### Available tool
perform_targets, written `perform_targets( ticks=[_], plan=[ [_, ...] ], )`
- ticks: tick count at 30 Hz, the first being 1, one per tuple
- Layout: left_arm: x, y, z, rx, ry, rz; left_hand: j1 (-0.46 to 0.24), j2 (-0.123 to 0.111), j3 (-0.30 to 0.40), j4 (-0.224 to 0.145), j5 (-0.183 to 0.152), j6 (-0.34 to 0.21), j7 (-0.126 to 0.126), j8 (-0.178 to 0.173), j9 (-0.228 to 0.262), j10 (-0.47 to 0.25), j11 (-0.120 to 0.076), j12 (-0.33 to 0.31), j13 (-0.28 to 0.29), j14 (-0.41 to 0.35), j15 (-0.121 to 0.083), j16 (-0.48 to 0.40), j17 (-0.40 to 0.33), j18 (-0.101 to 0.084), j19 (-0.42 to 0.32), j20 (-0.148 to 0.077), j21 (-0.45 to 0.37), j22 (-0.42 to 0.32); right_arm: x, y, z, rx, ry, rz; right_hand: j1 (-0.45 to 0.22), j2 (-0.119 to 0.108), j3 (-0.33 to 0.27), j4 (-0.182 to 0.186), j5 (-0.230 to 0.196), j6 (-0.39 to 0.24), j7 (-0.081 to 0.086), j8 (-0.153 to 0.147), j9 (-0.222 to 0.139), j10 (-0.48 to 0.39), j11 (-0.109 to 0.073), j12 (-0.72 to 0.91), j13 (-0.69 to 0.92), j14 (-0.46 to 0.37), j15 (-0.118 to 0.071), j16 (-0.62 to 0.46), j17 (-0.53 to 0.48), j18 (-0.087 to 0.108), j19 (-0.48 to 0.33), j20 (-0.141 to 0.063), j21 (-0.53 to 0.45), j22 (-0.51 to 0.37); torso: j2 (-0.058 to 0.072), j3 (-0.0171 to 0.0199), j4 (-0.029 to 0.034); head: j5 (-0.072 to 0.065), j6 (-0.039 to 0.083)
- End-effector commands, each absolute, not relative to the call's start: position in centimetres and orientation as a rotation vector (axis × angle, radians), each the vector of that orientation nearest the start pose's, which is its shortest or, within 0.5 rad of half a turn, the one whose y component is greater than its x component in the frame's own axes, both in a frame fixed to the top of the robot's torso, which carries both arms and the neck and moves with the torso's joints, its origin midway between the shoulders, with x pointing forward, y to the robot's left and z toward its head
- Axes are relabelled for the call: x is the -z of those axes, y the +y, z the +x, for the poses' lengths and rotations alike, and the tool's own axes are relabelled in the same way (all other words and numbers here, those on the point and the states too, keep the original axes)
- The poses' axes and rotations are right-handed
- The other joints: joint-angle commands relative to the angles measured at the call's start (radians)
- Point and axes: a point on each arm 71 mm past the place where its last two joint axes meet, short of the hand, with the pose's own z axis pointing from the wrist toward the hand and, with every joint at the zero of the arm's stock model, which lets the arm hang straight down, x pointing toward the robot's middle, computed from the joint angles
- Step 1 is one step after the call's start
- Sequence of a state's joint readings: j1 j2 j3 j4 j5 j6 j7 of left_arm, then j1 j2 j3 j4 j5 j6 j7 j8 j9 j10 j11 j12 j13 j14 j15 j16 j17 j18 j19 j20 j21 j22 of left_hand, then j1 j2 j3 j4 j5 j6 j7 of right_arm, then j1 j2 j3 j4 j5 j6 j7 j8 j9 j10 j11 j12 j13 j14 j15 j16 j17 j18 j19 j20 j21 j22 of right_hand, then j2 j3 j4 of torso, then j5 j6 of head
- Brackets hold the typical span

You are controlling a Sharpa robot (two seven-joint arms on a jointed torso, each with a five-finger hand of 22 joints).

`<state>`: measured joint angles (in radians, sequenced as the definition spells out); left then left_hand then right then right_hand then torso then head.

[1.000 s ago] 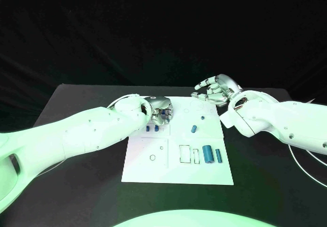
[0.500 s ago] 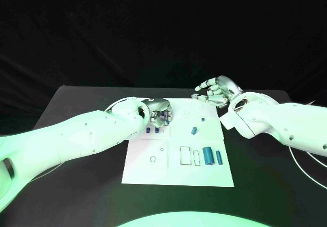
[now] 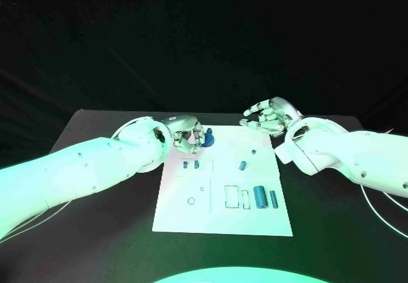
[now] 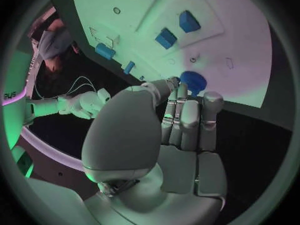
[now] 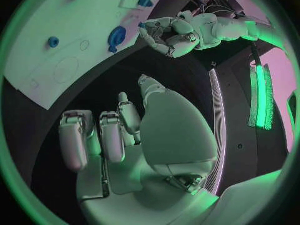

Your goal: Assemble the parts on the task board

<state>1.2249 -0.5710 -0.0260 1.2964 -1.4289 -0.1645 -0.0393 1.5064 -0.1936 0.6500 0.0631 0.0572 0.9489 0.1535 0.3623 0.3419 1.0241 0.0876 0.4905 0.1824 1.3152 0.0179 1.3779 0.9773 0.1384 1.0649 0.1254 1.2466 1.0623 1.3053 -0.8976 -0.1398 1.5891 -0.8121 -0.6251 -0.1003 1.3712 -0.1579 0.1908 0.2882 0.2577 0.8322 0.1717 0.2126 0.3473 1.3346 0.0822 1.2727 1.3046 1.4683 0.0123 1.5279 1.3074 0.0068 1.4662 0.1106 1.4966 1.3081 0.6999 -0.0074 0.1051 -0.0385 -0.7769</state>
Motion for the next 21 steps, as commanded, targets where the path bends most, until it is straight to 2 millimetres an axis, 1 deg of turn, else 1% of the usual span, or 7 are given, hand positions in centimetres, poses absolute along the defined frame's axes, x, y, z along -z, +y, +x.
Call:
perform_targets(
  ticks=[1,5,9,12,15,18,21],
  plan=[
    [18.6,12.4,52.1,0.769,1.774,0.238,-0.012,-0.001,-0.001,-0.006,0.000,0.005,0.000,-0.004,-0.001,0.005,-0.001,0.000,-0.001,0.008,0.002,0.003,-0.002,-0.006,0.006,-0.002,0.007,0.001,16.2,-23.1,48.6,-0.814,1.551,0.543,-0.004,0.000,0.006,-0.003,-0.002,-0.001,-0.003,0.003,-0.001,0.004,-0.001,0.006,0.001,0.079,-0.007,-0.002,0.177,0.010,0.075,-0.003,0.003,0.224,0.000,-0.0013,-0.0003,-0.001,-0.002],
    [18.8,13.3,52.3,0.752,1.806,0.230,-0.016,-0.002,-0.001,-0.006,0.000,0.006,0.000,-0.005,-0.001,0.005,0.000,-0.002,0.000,0.007,0.003,0.002,-0.005,-0.006,0.005,-0.002,0.007,0.001,16.2,-23.2,48.6,-0.812,1.552,0.544,-0.004,0.000,0.006,-0.003,-0.002,-0.001,-0.003,0.003,-0.001,0.004,-0.001,0.006,0.001,0.079,-0.007,-0.002,0.177,0.010,0.075,-0.003,0.003,0.224,0.000,-0.0013,0.0019,-0.002,-0.004],
    [19.0,13.8,52.4,0.739,1.828,0.225,-0.018,-0.002,-0.002,-0.006,0.000,0.006,0.000,-0.006,-0.001,0.005,0.000,-0.003,0.000,0.008,0.003,0.003,-0.005,-0.006,0.005,-0.002,0.007,0.001,16.2,-23.2,48.6,-0.812,1.552,0.544,-0.004,0.000,0.006,-0.003,-0.002,-0.001,-0.003,0.003,-0.001,0.004,-0.001,0.006,0.001,0.079,-0.007,-0.002,0.177,0.010,0.075,-0.003,0.003,0.224,0.000,-0.0011,0.0024,0.000,-0.006],
    [19.2,13.9,52.5,0.735,1.839,0.225,-0.019,-0.002,-0.002,-0.006,0.000,0.007,0.000,-0.006,-0.001,0.005,0.000,-0.003,0.000,0.007,0.003,0.002,-0.005,-0.006,0.005,-0.002,0.007,0.002,16.2,-23.2,48.6,-0.812,1.552,0.544,-0.004,0.000,0.006,-0.003,-0.002,-0.001,-0.003,0.003,-0.001,0.004,-0.001,0.006,0.001,0.079,-0.007,-0.002,0.177,0.010,0.075,-0.003,0.003,0.224,0.000,-0.0010,0.0018,0.002,-0.006],
    [19.4,13.9,52.6,0.729,1.850,0.226,-0.019,-0.002,-0.002,-0.006,0.000,0.007,0.000,-0.006,-0.001,0.005,0.000,-0.003,0.000,0.007,0.003,0.002,-0.005,-0.006,0.005,-0.002,0.007,0.002,16.2,-23.2,48.6,-0.813,1.552,0.544,-0.004,0.000,0.006,-0.003,-0.002,-0.001,-0.003,0.003,-0.001,0.004,-0.001,0.006,0.001,0.079,-0.007,-0.002,0.177,0.010,0.075,-0.003,0.003,0.224,0.001,-0.0004,-0.0011,0.005,-0.006],
    [19.6,13.9,52.7,0.724,1.856,0.225,-0.020,-0.002,-0.002,-0.006,0.000,0.007,0.000,-0.006,-0.001,0.005,0.000,-0.004,0.000,0.007,0.003,0.002,-0.006,-0.006,0.005,-0.002,0.007,0.002,16.2,-23.2,48.6,-0.812,1.552,0.544,-0.004,0.000,0.006,-0.003,-0.002,-0.001,-0.003,0.003,-0.001,0.004,-0.001,0.006,0.001,0.079,-0.007,-0.002,0.177,0.010,0.075,-0.003,0.003,0.224,0.001,-0.0009,-0.0011,0.004,-0.005],
    [19.8,13.9,52.8,0.720,1.861,0.226,-0.020,-0.002,-0.002,-0.006,0.000,0.007,0.000,-0.006,-0.001,0.005,0.000,-0.004,0.000,0.007,0.003,0.002,-0.006,-0.006,0.005,-0.002,0.007,0.002,16.2,-23.1,48.6,-0.813,1.552,0.544,-0.004,0.000,0.006,-0.003,-0.002,-0.001,-0.003,0.003,-0.001,0.004,-0.001,0.006,0.001,0.079,-0.007,-0.002,0.177,0.010,0.075,-0.003,0.003,0.224,0.001,-0.0002,-0.0010,0.005,-0.006]
  ],
)
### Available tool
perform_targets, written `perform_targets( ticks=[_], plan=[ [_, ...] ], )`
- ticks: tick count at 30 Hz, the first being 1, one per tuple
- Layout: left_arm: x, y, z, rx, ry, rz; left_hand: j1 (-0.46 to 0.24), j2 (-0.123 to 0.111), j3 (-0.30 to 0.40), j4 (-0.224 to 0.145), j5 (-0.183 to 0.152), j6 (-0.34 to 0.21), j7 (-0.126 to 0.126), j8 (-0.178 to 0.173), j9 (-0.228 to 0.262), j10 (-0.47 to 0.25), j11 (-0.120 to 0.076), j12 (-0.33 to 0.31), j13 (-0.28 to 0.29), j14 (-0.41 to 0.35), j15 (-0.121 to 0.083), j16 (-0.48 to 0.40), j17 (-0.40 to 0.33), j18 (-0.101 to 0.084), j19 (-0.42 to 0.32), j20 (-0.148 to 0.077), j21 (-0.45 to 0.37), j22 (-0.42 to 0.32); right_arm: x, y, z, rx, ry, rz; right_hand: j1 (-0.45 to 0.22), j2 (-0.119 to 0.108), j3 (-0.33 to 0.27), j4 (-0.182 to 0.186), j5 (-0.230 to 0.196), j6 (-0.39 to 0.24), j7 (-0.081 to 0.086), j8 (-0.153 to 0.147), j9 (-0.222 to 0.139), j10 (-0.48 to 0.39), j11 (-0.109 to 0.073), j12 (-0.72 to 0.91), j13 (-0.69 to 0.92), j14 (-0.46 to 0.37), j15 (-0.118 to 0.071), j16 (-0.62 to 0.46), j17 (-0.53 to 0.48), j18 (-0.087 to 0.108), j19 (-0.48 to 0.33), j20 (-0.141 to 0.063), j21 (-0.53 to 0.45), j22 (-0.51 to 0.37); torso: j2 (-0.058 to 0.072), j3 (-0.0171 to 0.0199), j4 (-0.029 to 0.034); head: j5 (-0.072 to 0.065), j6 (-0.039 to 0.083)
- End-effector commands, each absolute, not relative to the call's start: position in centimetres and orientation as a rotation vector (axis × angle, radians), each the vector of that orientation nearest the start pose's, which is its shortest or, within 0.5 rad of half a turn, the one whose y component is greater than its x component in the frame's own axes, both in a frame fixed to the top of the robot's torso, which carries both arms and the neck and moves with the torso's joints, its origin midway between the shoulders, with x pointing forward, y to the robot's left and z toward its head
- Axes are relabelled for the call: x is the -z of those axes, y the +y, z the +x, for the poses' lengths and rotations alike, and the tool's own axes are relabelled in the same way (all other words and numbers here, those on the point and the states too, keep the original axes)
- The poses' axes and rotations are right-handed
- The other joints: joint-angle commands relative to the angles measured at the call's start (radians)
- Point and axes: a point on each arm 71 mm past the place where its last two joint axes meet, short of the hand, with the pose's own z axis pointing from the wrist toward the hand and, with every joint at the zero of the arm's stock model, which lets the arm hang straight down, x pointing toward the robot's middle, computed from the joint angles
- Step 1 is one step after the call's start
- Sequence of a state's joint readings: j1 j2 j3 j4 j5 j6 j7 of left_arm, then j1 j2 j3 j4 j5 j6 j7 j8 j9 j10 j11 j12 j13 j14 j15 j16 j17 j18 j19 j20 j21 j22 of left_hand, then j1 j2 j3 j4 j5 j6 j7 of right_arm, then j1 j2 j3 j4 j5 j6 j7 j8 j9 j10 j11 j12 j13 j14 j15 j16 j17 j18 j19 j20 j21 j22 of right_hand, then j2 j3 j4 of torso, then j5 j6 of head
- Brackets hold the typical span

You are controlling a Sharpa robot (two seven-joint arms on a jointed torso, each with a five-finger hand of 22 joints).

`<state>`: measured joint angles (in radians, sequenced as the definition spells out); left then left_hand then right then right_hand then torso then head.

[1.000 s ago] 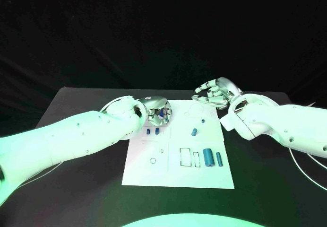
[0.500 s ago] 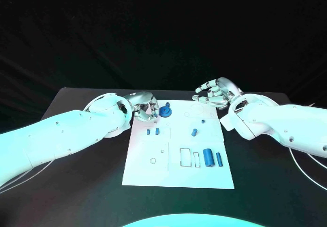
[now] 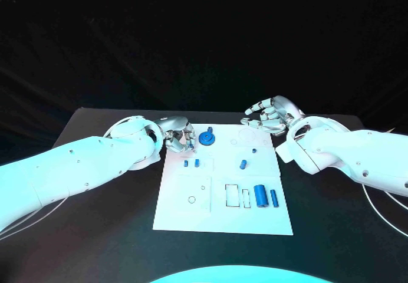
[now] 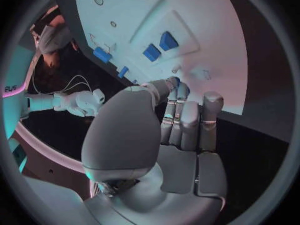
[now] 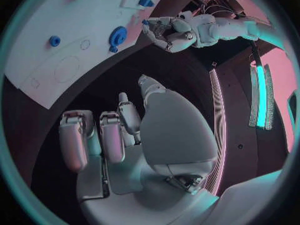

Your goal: Assemble the parts on the task board

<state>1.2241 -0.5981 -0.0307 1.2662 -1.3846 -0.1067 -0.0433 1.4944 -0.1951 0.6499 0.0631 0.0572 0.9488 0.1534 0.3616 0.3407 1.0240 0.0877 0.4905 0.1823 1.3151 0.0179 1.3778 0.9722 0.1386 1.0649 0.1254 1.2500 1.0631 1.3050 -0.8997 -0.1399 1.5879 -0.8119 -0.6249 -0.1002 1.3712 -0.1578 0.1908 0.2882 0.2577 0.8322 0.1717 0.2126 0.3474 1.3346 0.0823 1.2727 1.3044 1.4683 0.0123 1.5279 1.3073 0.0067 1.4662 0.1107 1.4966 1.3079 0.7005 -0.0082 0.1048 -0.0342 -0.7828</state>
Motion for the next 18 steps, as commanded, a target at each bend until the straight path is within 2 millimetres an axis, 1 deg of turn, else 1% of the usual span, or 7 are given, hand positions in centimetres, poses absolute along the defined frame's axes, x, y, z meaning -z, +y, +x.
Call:
perform_targets(
  ticks=[1,3,6,11,18],
  plan=[
    [19.85,13.90,52.81,0.719,1.861,0.227,-0.008,-0.001,-0.002,-0.006,0.000,0.007,0.000,-0.006,0.000,0.005,0.000,-0.004,0.000,0.007,0.003,0.002,-0.001,-0.006,0.005,-0.002,0.004,0.001,16.25,-23.13,48.58,-0.813,1.552,0.544,-0.004,0.000,0.006,-0.003,-0.002,-0.001,-0.003,0.003,-0.001,0.004,-0.001,0.006,0.001,0.079,-0.007,-0.002,0.177,0.010,0.075,-0.003,0.003,0.224,0.000,0.0012,-0.0009,0.002,0.000],
    [19.94,13.82,52.87,0.718,1.862,0.228,-0.009,-0.001,-0.002,-0.006,0.000,0.008,0.000,-0.006,0.000,0.006,0.000,-0.004,0.000,0.007,0.003,0.002,-0.002,-0.006,0.005,-0.001,0.004,0.001,16.25,-23.11,48.59,-0.813,1.552,0.544,-0.004,0.000,0.006,-0.003,-0.002,-0.001,-0.003,0.003,-0.001,0.004,-0.001,0.006,0.001,0.079,-0.007,-0.002,0.177,0.010,0.075,-0.003,0.003,0.224,0.001,0.0015,-0.0012,0.001,0.001],
    [20.04,13.65,52.92,0.719,1.863,0.230,-0.009,-0.001,-0.002,-0.006,0.000,0.008,0.000,-0.006,0.000,0.006,0.000,-0.004,0.000,0.007,0.003,0.002,-0.002,-0.006,0.005,-0.001,0.004,0.001,16.26,-23.07,48.59,-0.814,1.552,0.543,-0.004,0.000,0.006,-0.003,-0.002,-0.001,-0.003,0.003,-0.001,0.004,-0.001,0.006,0.001,0.079,-0.007,-0.002,0.177,0.010,0.075,-0.003,0.003,0.224,0.001,0.0012,-0.0008,0.000,0.000],
    [20.33,13.31,52.91,0.722,1.870,0.235,-0.010,0.000,-0.002,-0.006,0.000,0.009,0.000,-0.006,0.000,0.006,0.000,-0.005,0.000,0.009,0.003,0.004,0.002,-0.007,0.008,-0.001,0.006,0.004,16.26,-23.02,48.59,-0.815,1.553,0.543,-0.004,0.000,0.006,-0.003,-0.002,-0.001,-0.003,0.003,-0.001,0.004,-0.001,0.006,0.001,0.079,-0.007,-0.002,0.177,0.010,0.075,-0.003,0.003,0.224,0.002,0.0016,-0.0021,0.002,0.000],
    [20.66,13.02,52.86,0.726,1.877,0.237,-0.010,0.001,-0.001,-0.006,0.000,0.009,0.000,-0.007,0.000,0.007,-0.001,-0.005,0.000,0.009,0.003,0.004,0.004,-0.007,0.010,-0.001,0.007,0.006,16.26,-22.96,48.59,-0.816,1.553,0.542,-0.006,0.000,0.008,-0.002,-0.002,-0.001,-0.004,0.006,-0.002,0.004,-0.001,0.006,0.000,0.079,-0.008,-0.002,0.177,0.011,0.075,-0.004,0.002,0.223,0.001,0.0014,-0.0014,0.001,-0.002]
  ],
)
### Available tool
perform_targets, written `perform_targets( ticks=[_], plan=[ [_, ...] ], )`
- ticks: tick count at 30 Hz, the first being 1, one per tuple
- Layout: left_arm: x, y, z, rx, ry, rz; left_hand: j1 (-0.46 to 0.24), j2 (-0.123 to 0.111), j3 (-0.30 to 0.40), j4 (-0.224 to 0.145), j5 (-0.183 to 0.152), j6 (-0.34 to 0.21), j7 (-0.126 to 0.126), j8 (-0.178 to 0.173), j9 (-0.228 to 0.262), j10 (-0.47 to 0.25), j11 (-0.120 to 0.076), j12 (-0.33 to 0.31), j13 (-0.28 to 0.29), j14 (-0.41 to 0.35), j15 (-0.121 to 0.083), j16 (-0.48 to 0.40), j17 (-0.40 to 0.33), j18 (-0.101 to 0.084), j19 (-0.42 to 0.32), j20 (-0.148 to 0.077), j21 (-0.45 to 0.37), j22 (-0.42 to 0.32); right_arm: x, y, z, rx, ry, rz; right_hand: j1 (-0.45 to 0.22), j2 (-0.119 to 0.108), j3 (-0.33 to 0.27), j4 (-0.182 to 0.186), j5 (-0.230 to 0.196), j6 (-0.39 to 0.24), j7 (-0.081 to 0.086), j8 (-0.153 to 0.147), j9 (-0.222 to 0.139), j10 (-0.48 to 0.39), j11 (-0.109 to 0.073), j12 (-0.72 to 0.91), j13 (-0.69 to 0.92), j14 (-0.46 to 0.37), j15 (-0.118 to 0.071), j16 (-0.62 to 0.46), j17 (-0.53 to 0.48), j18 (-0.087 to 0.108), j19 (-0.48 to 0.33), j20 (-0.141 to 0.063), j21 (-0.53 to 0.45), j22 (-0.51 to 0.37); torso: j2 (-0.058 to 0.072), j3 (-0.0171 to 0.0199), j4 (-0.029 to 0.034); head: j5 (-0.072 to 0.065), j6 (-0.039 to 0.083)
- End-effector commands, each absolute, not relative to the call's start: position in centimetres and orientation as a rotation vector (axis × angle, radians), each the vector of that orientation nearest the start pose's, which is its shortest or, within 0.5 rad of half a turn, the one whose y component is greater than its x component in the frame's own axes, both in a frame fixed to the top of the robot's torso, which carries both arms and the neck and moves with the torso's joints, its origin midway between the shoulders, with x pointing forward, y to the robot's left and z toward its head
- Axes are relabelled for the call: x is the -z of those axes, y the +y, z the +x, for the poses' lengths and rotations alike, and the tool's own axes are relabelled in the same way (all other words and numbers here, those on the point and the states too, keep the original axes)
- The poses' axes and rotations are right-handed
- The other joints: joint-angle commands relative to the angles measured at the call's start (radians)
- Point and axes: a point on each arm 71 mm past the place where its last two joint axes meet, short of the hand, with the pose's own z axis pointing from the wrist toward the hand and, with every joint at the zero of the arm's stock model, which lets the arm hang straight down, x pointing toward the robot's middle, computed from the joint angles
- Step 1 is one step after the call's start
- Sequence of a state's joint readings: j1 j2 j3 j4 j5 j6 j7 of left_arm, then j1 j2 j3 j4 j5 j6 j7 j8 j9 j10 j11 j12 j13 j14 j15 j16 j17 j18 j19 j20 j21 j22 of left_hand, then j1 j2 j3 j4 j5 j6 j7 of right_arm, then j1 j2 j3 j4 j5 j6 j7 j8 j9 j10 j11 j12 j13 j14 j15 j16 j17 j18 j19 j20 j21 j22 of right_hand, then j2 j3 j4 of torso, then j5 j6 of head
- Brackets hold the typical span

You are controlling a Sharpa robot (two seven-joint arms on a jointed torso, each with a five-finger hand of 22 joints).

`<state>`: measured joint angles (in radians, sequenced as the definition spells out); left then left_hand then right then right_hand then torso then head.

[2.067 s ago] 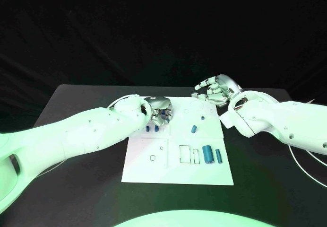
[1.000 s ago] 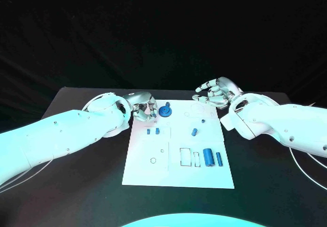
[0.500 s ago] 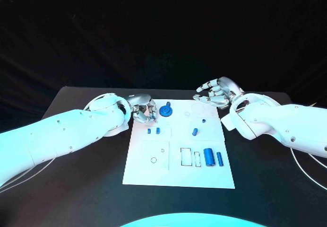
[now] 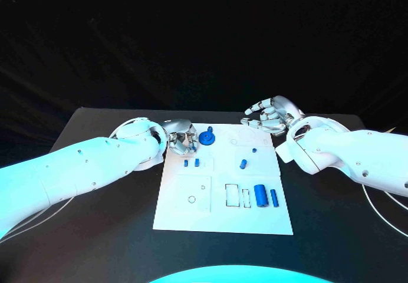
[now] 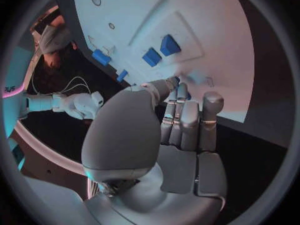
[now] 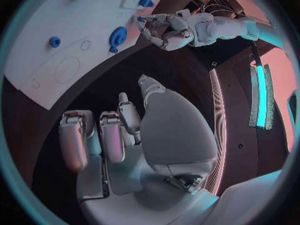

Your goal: Assemble the parts on the task board

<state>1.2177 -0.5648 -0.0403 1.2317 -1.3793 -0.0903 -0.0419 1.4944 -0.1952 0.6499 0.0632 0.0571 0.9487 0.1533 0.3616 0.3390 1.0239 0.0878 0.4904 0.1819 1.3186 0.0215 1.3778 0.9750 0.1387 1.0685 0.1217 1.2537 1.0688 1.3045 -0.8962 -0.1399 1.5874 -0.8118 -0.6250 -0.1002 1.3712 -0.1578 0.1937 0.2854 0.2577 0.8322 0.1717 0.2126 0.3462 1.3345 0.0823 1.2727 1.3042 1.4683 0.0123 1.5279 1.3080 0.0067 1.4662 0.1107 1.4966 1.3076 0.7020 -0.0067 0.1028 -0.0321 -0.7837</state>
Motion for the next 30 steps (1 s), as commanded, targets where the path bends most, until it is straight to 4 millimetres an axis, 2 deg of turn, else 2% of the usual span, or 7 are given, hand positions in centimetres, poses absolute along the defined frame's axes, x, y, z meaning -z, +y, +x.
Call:
perform_targets(
  ticks=[1,30],
  plan=[
    [20.68,13.00,52.85,0.726,1.878,0.237,-0.010,0.001,-0.001,-0.007,0.000,0.009,0.000,-0.007,0.002,0.007,-0.001,-0.005,0.001,0.006,-0.001,0.004,0.001,-0.008,0.007,0.002,0.004,0.002,16.26,-22.96,48.59,-0.816,1.553,0.542,-0.006,0.000,0.005,0.001,-0.002,-0.001,-0.004,0.006,-0.001,0.004,-0.001,0.006,0.000,0.079,-0.008,-0.002,0.176,0.011,0.075,-0.004,0.002,0.224,0.000,-0.0001,0.0008,-0.002,-0.001],
    [21.35,12.87,52.81,0.723,1.918,0.237,-0.022,-0.002,-0.005,-0.008,-0.001,0.009,0.001,-0.013,0.001,0.007,0.000,-0.011,0.002,0.007,0.000,0.005,0.001,-0.007,0.002,0.004,0.002,-0.001,16.25,-23.01,48.57,-0.815,1.552,0.543,-0.006,0.000,0.005,0.001,-0.002,-0.001,-0.004,0.006,-0.001,0.004,-0.001,0.006,0.000,0.079,-0.008,-0.002,0.176,0.011,0.075,-0.004,0.002,0.224,0.000,0.0004,0.0013,-0.005,-0.007]
  ],
)
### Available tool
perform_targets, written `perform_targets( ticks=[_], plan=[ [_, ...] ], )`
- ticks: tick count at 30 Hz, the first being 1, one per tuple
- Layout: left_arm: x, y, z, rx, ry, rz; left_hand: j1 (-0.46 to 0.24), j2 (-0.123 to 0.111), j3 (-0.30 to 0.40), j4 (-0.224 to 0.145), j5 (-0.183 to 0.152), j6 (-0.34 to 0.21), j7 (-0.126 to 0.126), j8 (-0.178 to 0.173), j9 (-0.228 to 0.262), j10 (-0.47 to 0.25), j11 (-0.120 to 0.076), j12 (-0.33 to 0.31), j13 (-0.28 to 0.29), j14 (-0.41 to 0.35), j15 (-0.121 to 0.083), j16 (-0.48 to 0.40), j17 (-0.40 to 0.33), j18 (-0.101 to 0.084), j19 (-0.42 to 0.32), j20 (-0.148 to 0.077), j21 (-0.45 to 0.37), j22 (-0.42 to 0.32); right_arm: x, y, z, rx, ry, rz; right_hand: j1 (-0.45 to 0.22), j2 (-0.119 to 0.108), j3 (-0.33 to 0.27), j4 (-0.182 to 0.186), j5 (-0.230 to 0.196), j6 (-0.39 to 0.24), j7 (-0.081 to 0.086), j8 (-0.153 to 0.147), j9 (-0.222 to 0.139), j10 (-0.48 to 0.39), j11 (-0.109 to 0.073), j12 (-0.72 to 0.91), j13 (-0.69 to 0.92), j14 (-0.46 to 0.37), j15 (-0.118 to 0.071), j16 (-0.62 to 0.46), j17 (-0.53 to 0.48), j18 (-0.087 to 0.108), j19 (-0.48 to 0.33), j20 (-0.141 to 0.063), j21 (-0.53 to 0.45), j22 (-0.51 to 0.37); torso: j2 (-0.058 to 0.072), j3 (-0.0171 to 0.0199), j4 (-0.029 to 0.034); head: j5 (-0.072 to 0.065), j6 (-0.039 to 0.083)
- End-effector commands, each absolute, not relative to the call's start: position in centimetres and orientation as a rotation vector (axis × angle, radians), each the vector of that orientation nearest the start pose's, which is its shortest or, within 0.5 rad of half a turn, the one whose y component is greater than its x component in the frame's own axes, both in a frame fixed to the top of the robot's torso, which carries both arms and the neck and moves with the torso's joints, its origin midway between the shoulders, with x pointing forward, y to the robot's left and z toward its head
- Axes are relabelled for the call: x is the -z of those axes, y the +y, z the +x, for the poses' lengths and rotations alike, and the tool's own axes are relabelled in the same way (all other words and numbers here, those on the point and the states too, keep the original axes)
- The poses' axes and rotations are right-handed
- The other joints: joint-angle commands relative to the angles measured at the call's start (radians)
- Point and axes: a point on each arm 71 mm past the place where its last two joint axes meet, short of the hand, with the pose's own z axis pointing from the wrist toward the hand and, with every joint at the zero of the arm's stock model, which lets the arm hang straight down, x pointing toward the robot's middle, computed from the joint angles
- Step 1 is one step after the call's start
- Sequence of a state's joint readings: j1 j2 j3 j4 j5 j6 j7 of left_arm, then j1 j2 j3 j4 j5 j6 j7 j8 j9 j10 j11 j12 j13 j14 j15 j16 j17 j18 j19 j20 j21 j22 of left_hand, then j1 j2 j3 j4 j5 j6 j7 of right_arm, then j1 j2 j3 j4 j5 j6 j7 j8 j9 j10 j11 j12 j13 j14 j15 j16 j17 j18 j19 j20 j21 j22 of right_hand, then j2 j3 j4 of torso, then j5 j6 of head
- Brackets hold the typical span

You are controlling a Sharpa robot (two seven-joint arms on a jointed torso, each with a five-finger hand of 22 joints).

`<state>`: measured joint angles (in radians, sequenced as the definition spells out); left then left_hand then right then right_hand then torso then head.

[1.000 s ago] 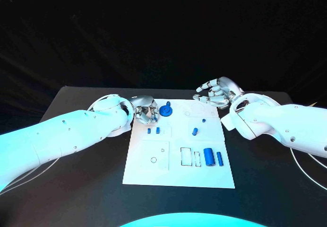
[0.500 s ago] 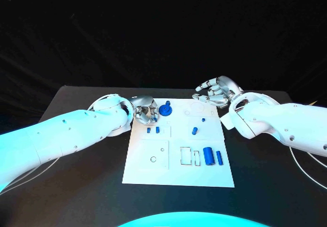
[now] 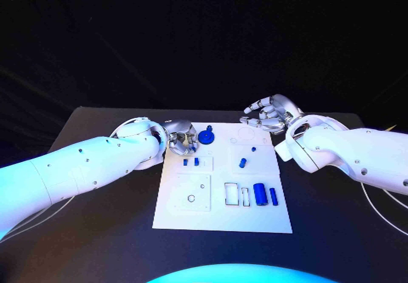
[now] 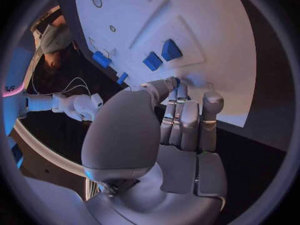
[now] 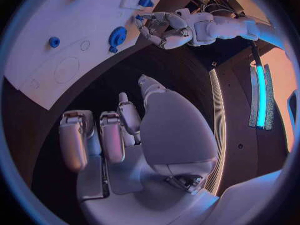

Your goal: Assemble the parts on the task board

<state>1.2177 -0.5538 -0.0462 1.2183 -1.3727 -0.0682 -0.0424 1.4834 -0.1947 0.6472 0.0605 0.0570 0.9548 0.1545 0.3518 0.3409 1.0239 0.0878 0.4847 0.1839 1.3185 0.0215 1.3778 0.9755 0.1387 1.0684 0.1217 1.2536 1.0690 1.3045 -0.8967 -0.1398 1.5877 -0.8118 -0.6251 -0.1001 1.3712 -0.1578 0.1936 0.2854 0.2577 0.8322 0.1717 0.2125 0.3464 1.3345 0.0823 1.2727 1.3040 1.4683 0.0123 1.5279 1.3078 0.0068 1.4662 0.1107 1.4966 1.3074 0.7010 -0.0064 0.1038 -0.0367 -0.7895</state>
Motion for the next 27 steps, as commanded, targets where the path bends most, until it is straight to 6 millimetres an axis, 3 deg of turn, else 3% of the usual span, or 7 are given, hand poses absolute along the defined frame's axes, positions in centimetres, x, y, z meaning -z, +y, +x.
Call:
perform_targets(
  ticks=[1,17,27],
  plan=[
    [21.38,12.88,52.81,0.724,1.919,0.235,-0.014,-0.003,-0.003,-0.005,-0.001,0.003,0.000,-0.004,-0.001,0.006,0.001,-0.007,0.000,0.007,0.001,0.006,0.002,-0.007,-0.001,0.004,0.001,-0.003,16.25,-23.02,48.57,-0.815,1.552,0.543,-0.006,0.000,0.005,0.000,-0.002,-0.001,-0.004,0.006,-0.001,0.005,-0.001,0.006,0.001,0.079,-0.008,-0.002,0.176,0.010,0.075,-0.004,0.002,0.224,0.001,0.0002,0.0004,0.000,-0.001],
    [21.54,13.24,52.97,0.714,1.915,0.217,-0.026,-0.004,-0.004,-0.005,0.000,-0.005,0.002,-0.015,-0.004,0.001,0.003,-0.017,0.000,0.006,0.003,0.007,-0.001,-0.006,-0.005,0.006,-0.002,-0.005,16.25,-23.06,48.58,-0.814,1.551,0.543,-0.006,0.000,0.005,0.000,-0.002,-0.001,-0.004,0.006,-0.001,0.005,-0.001,0.006,0.001,0.079,-0.008,-0.002,0.176,0.010,0.075,-0.004,0.002,0.224,0.000,-0.0004,0.0003,0.000,0.000],
    [21.46,13.21,52.93,0.719,1.906,0.207,-0.038,-0.012,0.002,-0.011,0.000,-0.041,0.011,-0.048,-0.015,-0.002,0.010,-0.033,0.001,0.000,0.009,0.007,-0.010,-0.005,-0.011,0.011,-0.007,-0.010,16.26,-23.14,48.60,-0.812,1.551,0.544,-0.008,-0.001,0.008,0.000,-0.002,-0.002,-0.004,0.008,-0.002,0.005,-0.001,0.007,0.000,0.079,-0.008,-0.003,0.177,0.011,0.075,-0.005,0.001,0.224,0.000,-0.0013,0.0008,0.000,-0.003]
  ],
)
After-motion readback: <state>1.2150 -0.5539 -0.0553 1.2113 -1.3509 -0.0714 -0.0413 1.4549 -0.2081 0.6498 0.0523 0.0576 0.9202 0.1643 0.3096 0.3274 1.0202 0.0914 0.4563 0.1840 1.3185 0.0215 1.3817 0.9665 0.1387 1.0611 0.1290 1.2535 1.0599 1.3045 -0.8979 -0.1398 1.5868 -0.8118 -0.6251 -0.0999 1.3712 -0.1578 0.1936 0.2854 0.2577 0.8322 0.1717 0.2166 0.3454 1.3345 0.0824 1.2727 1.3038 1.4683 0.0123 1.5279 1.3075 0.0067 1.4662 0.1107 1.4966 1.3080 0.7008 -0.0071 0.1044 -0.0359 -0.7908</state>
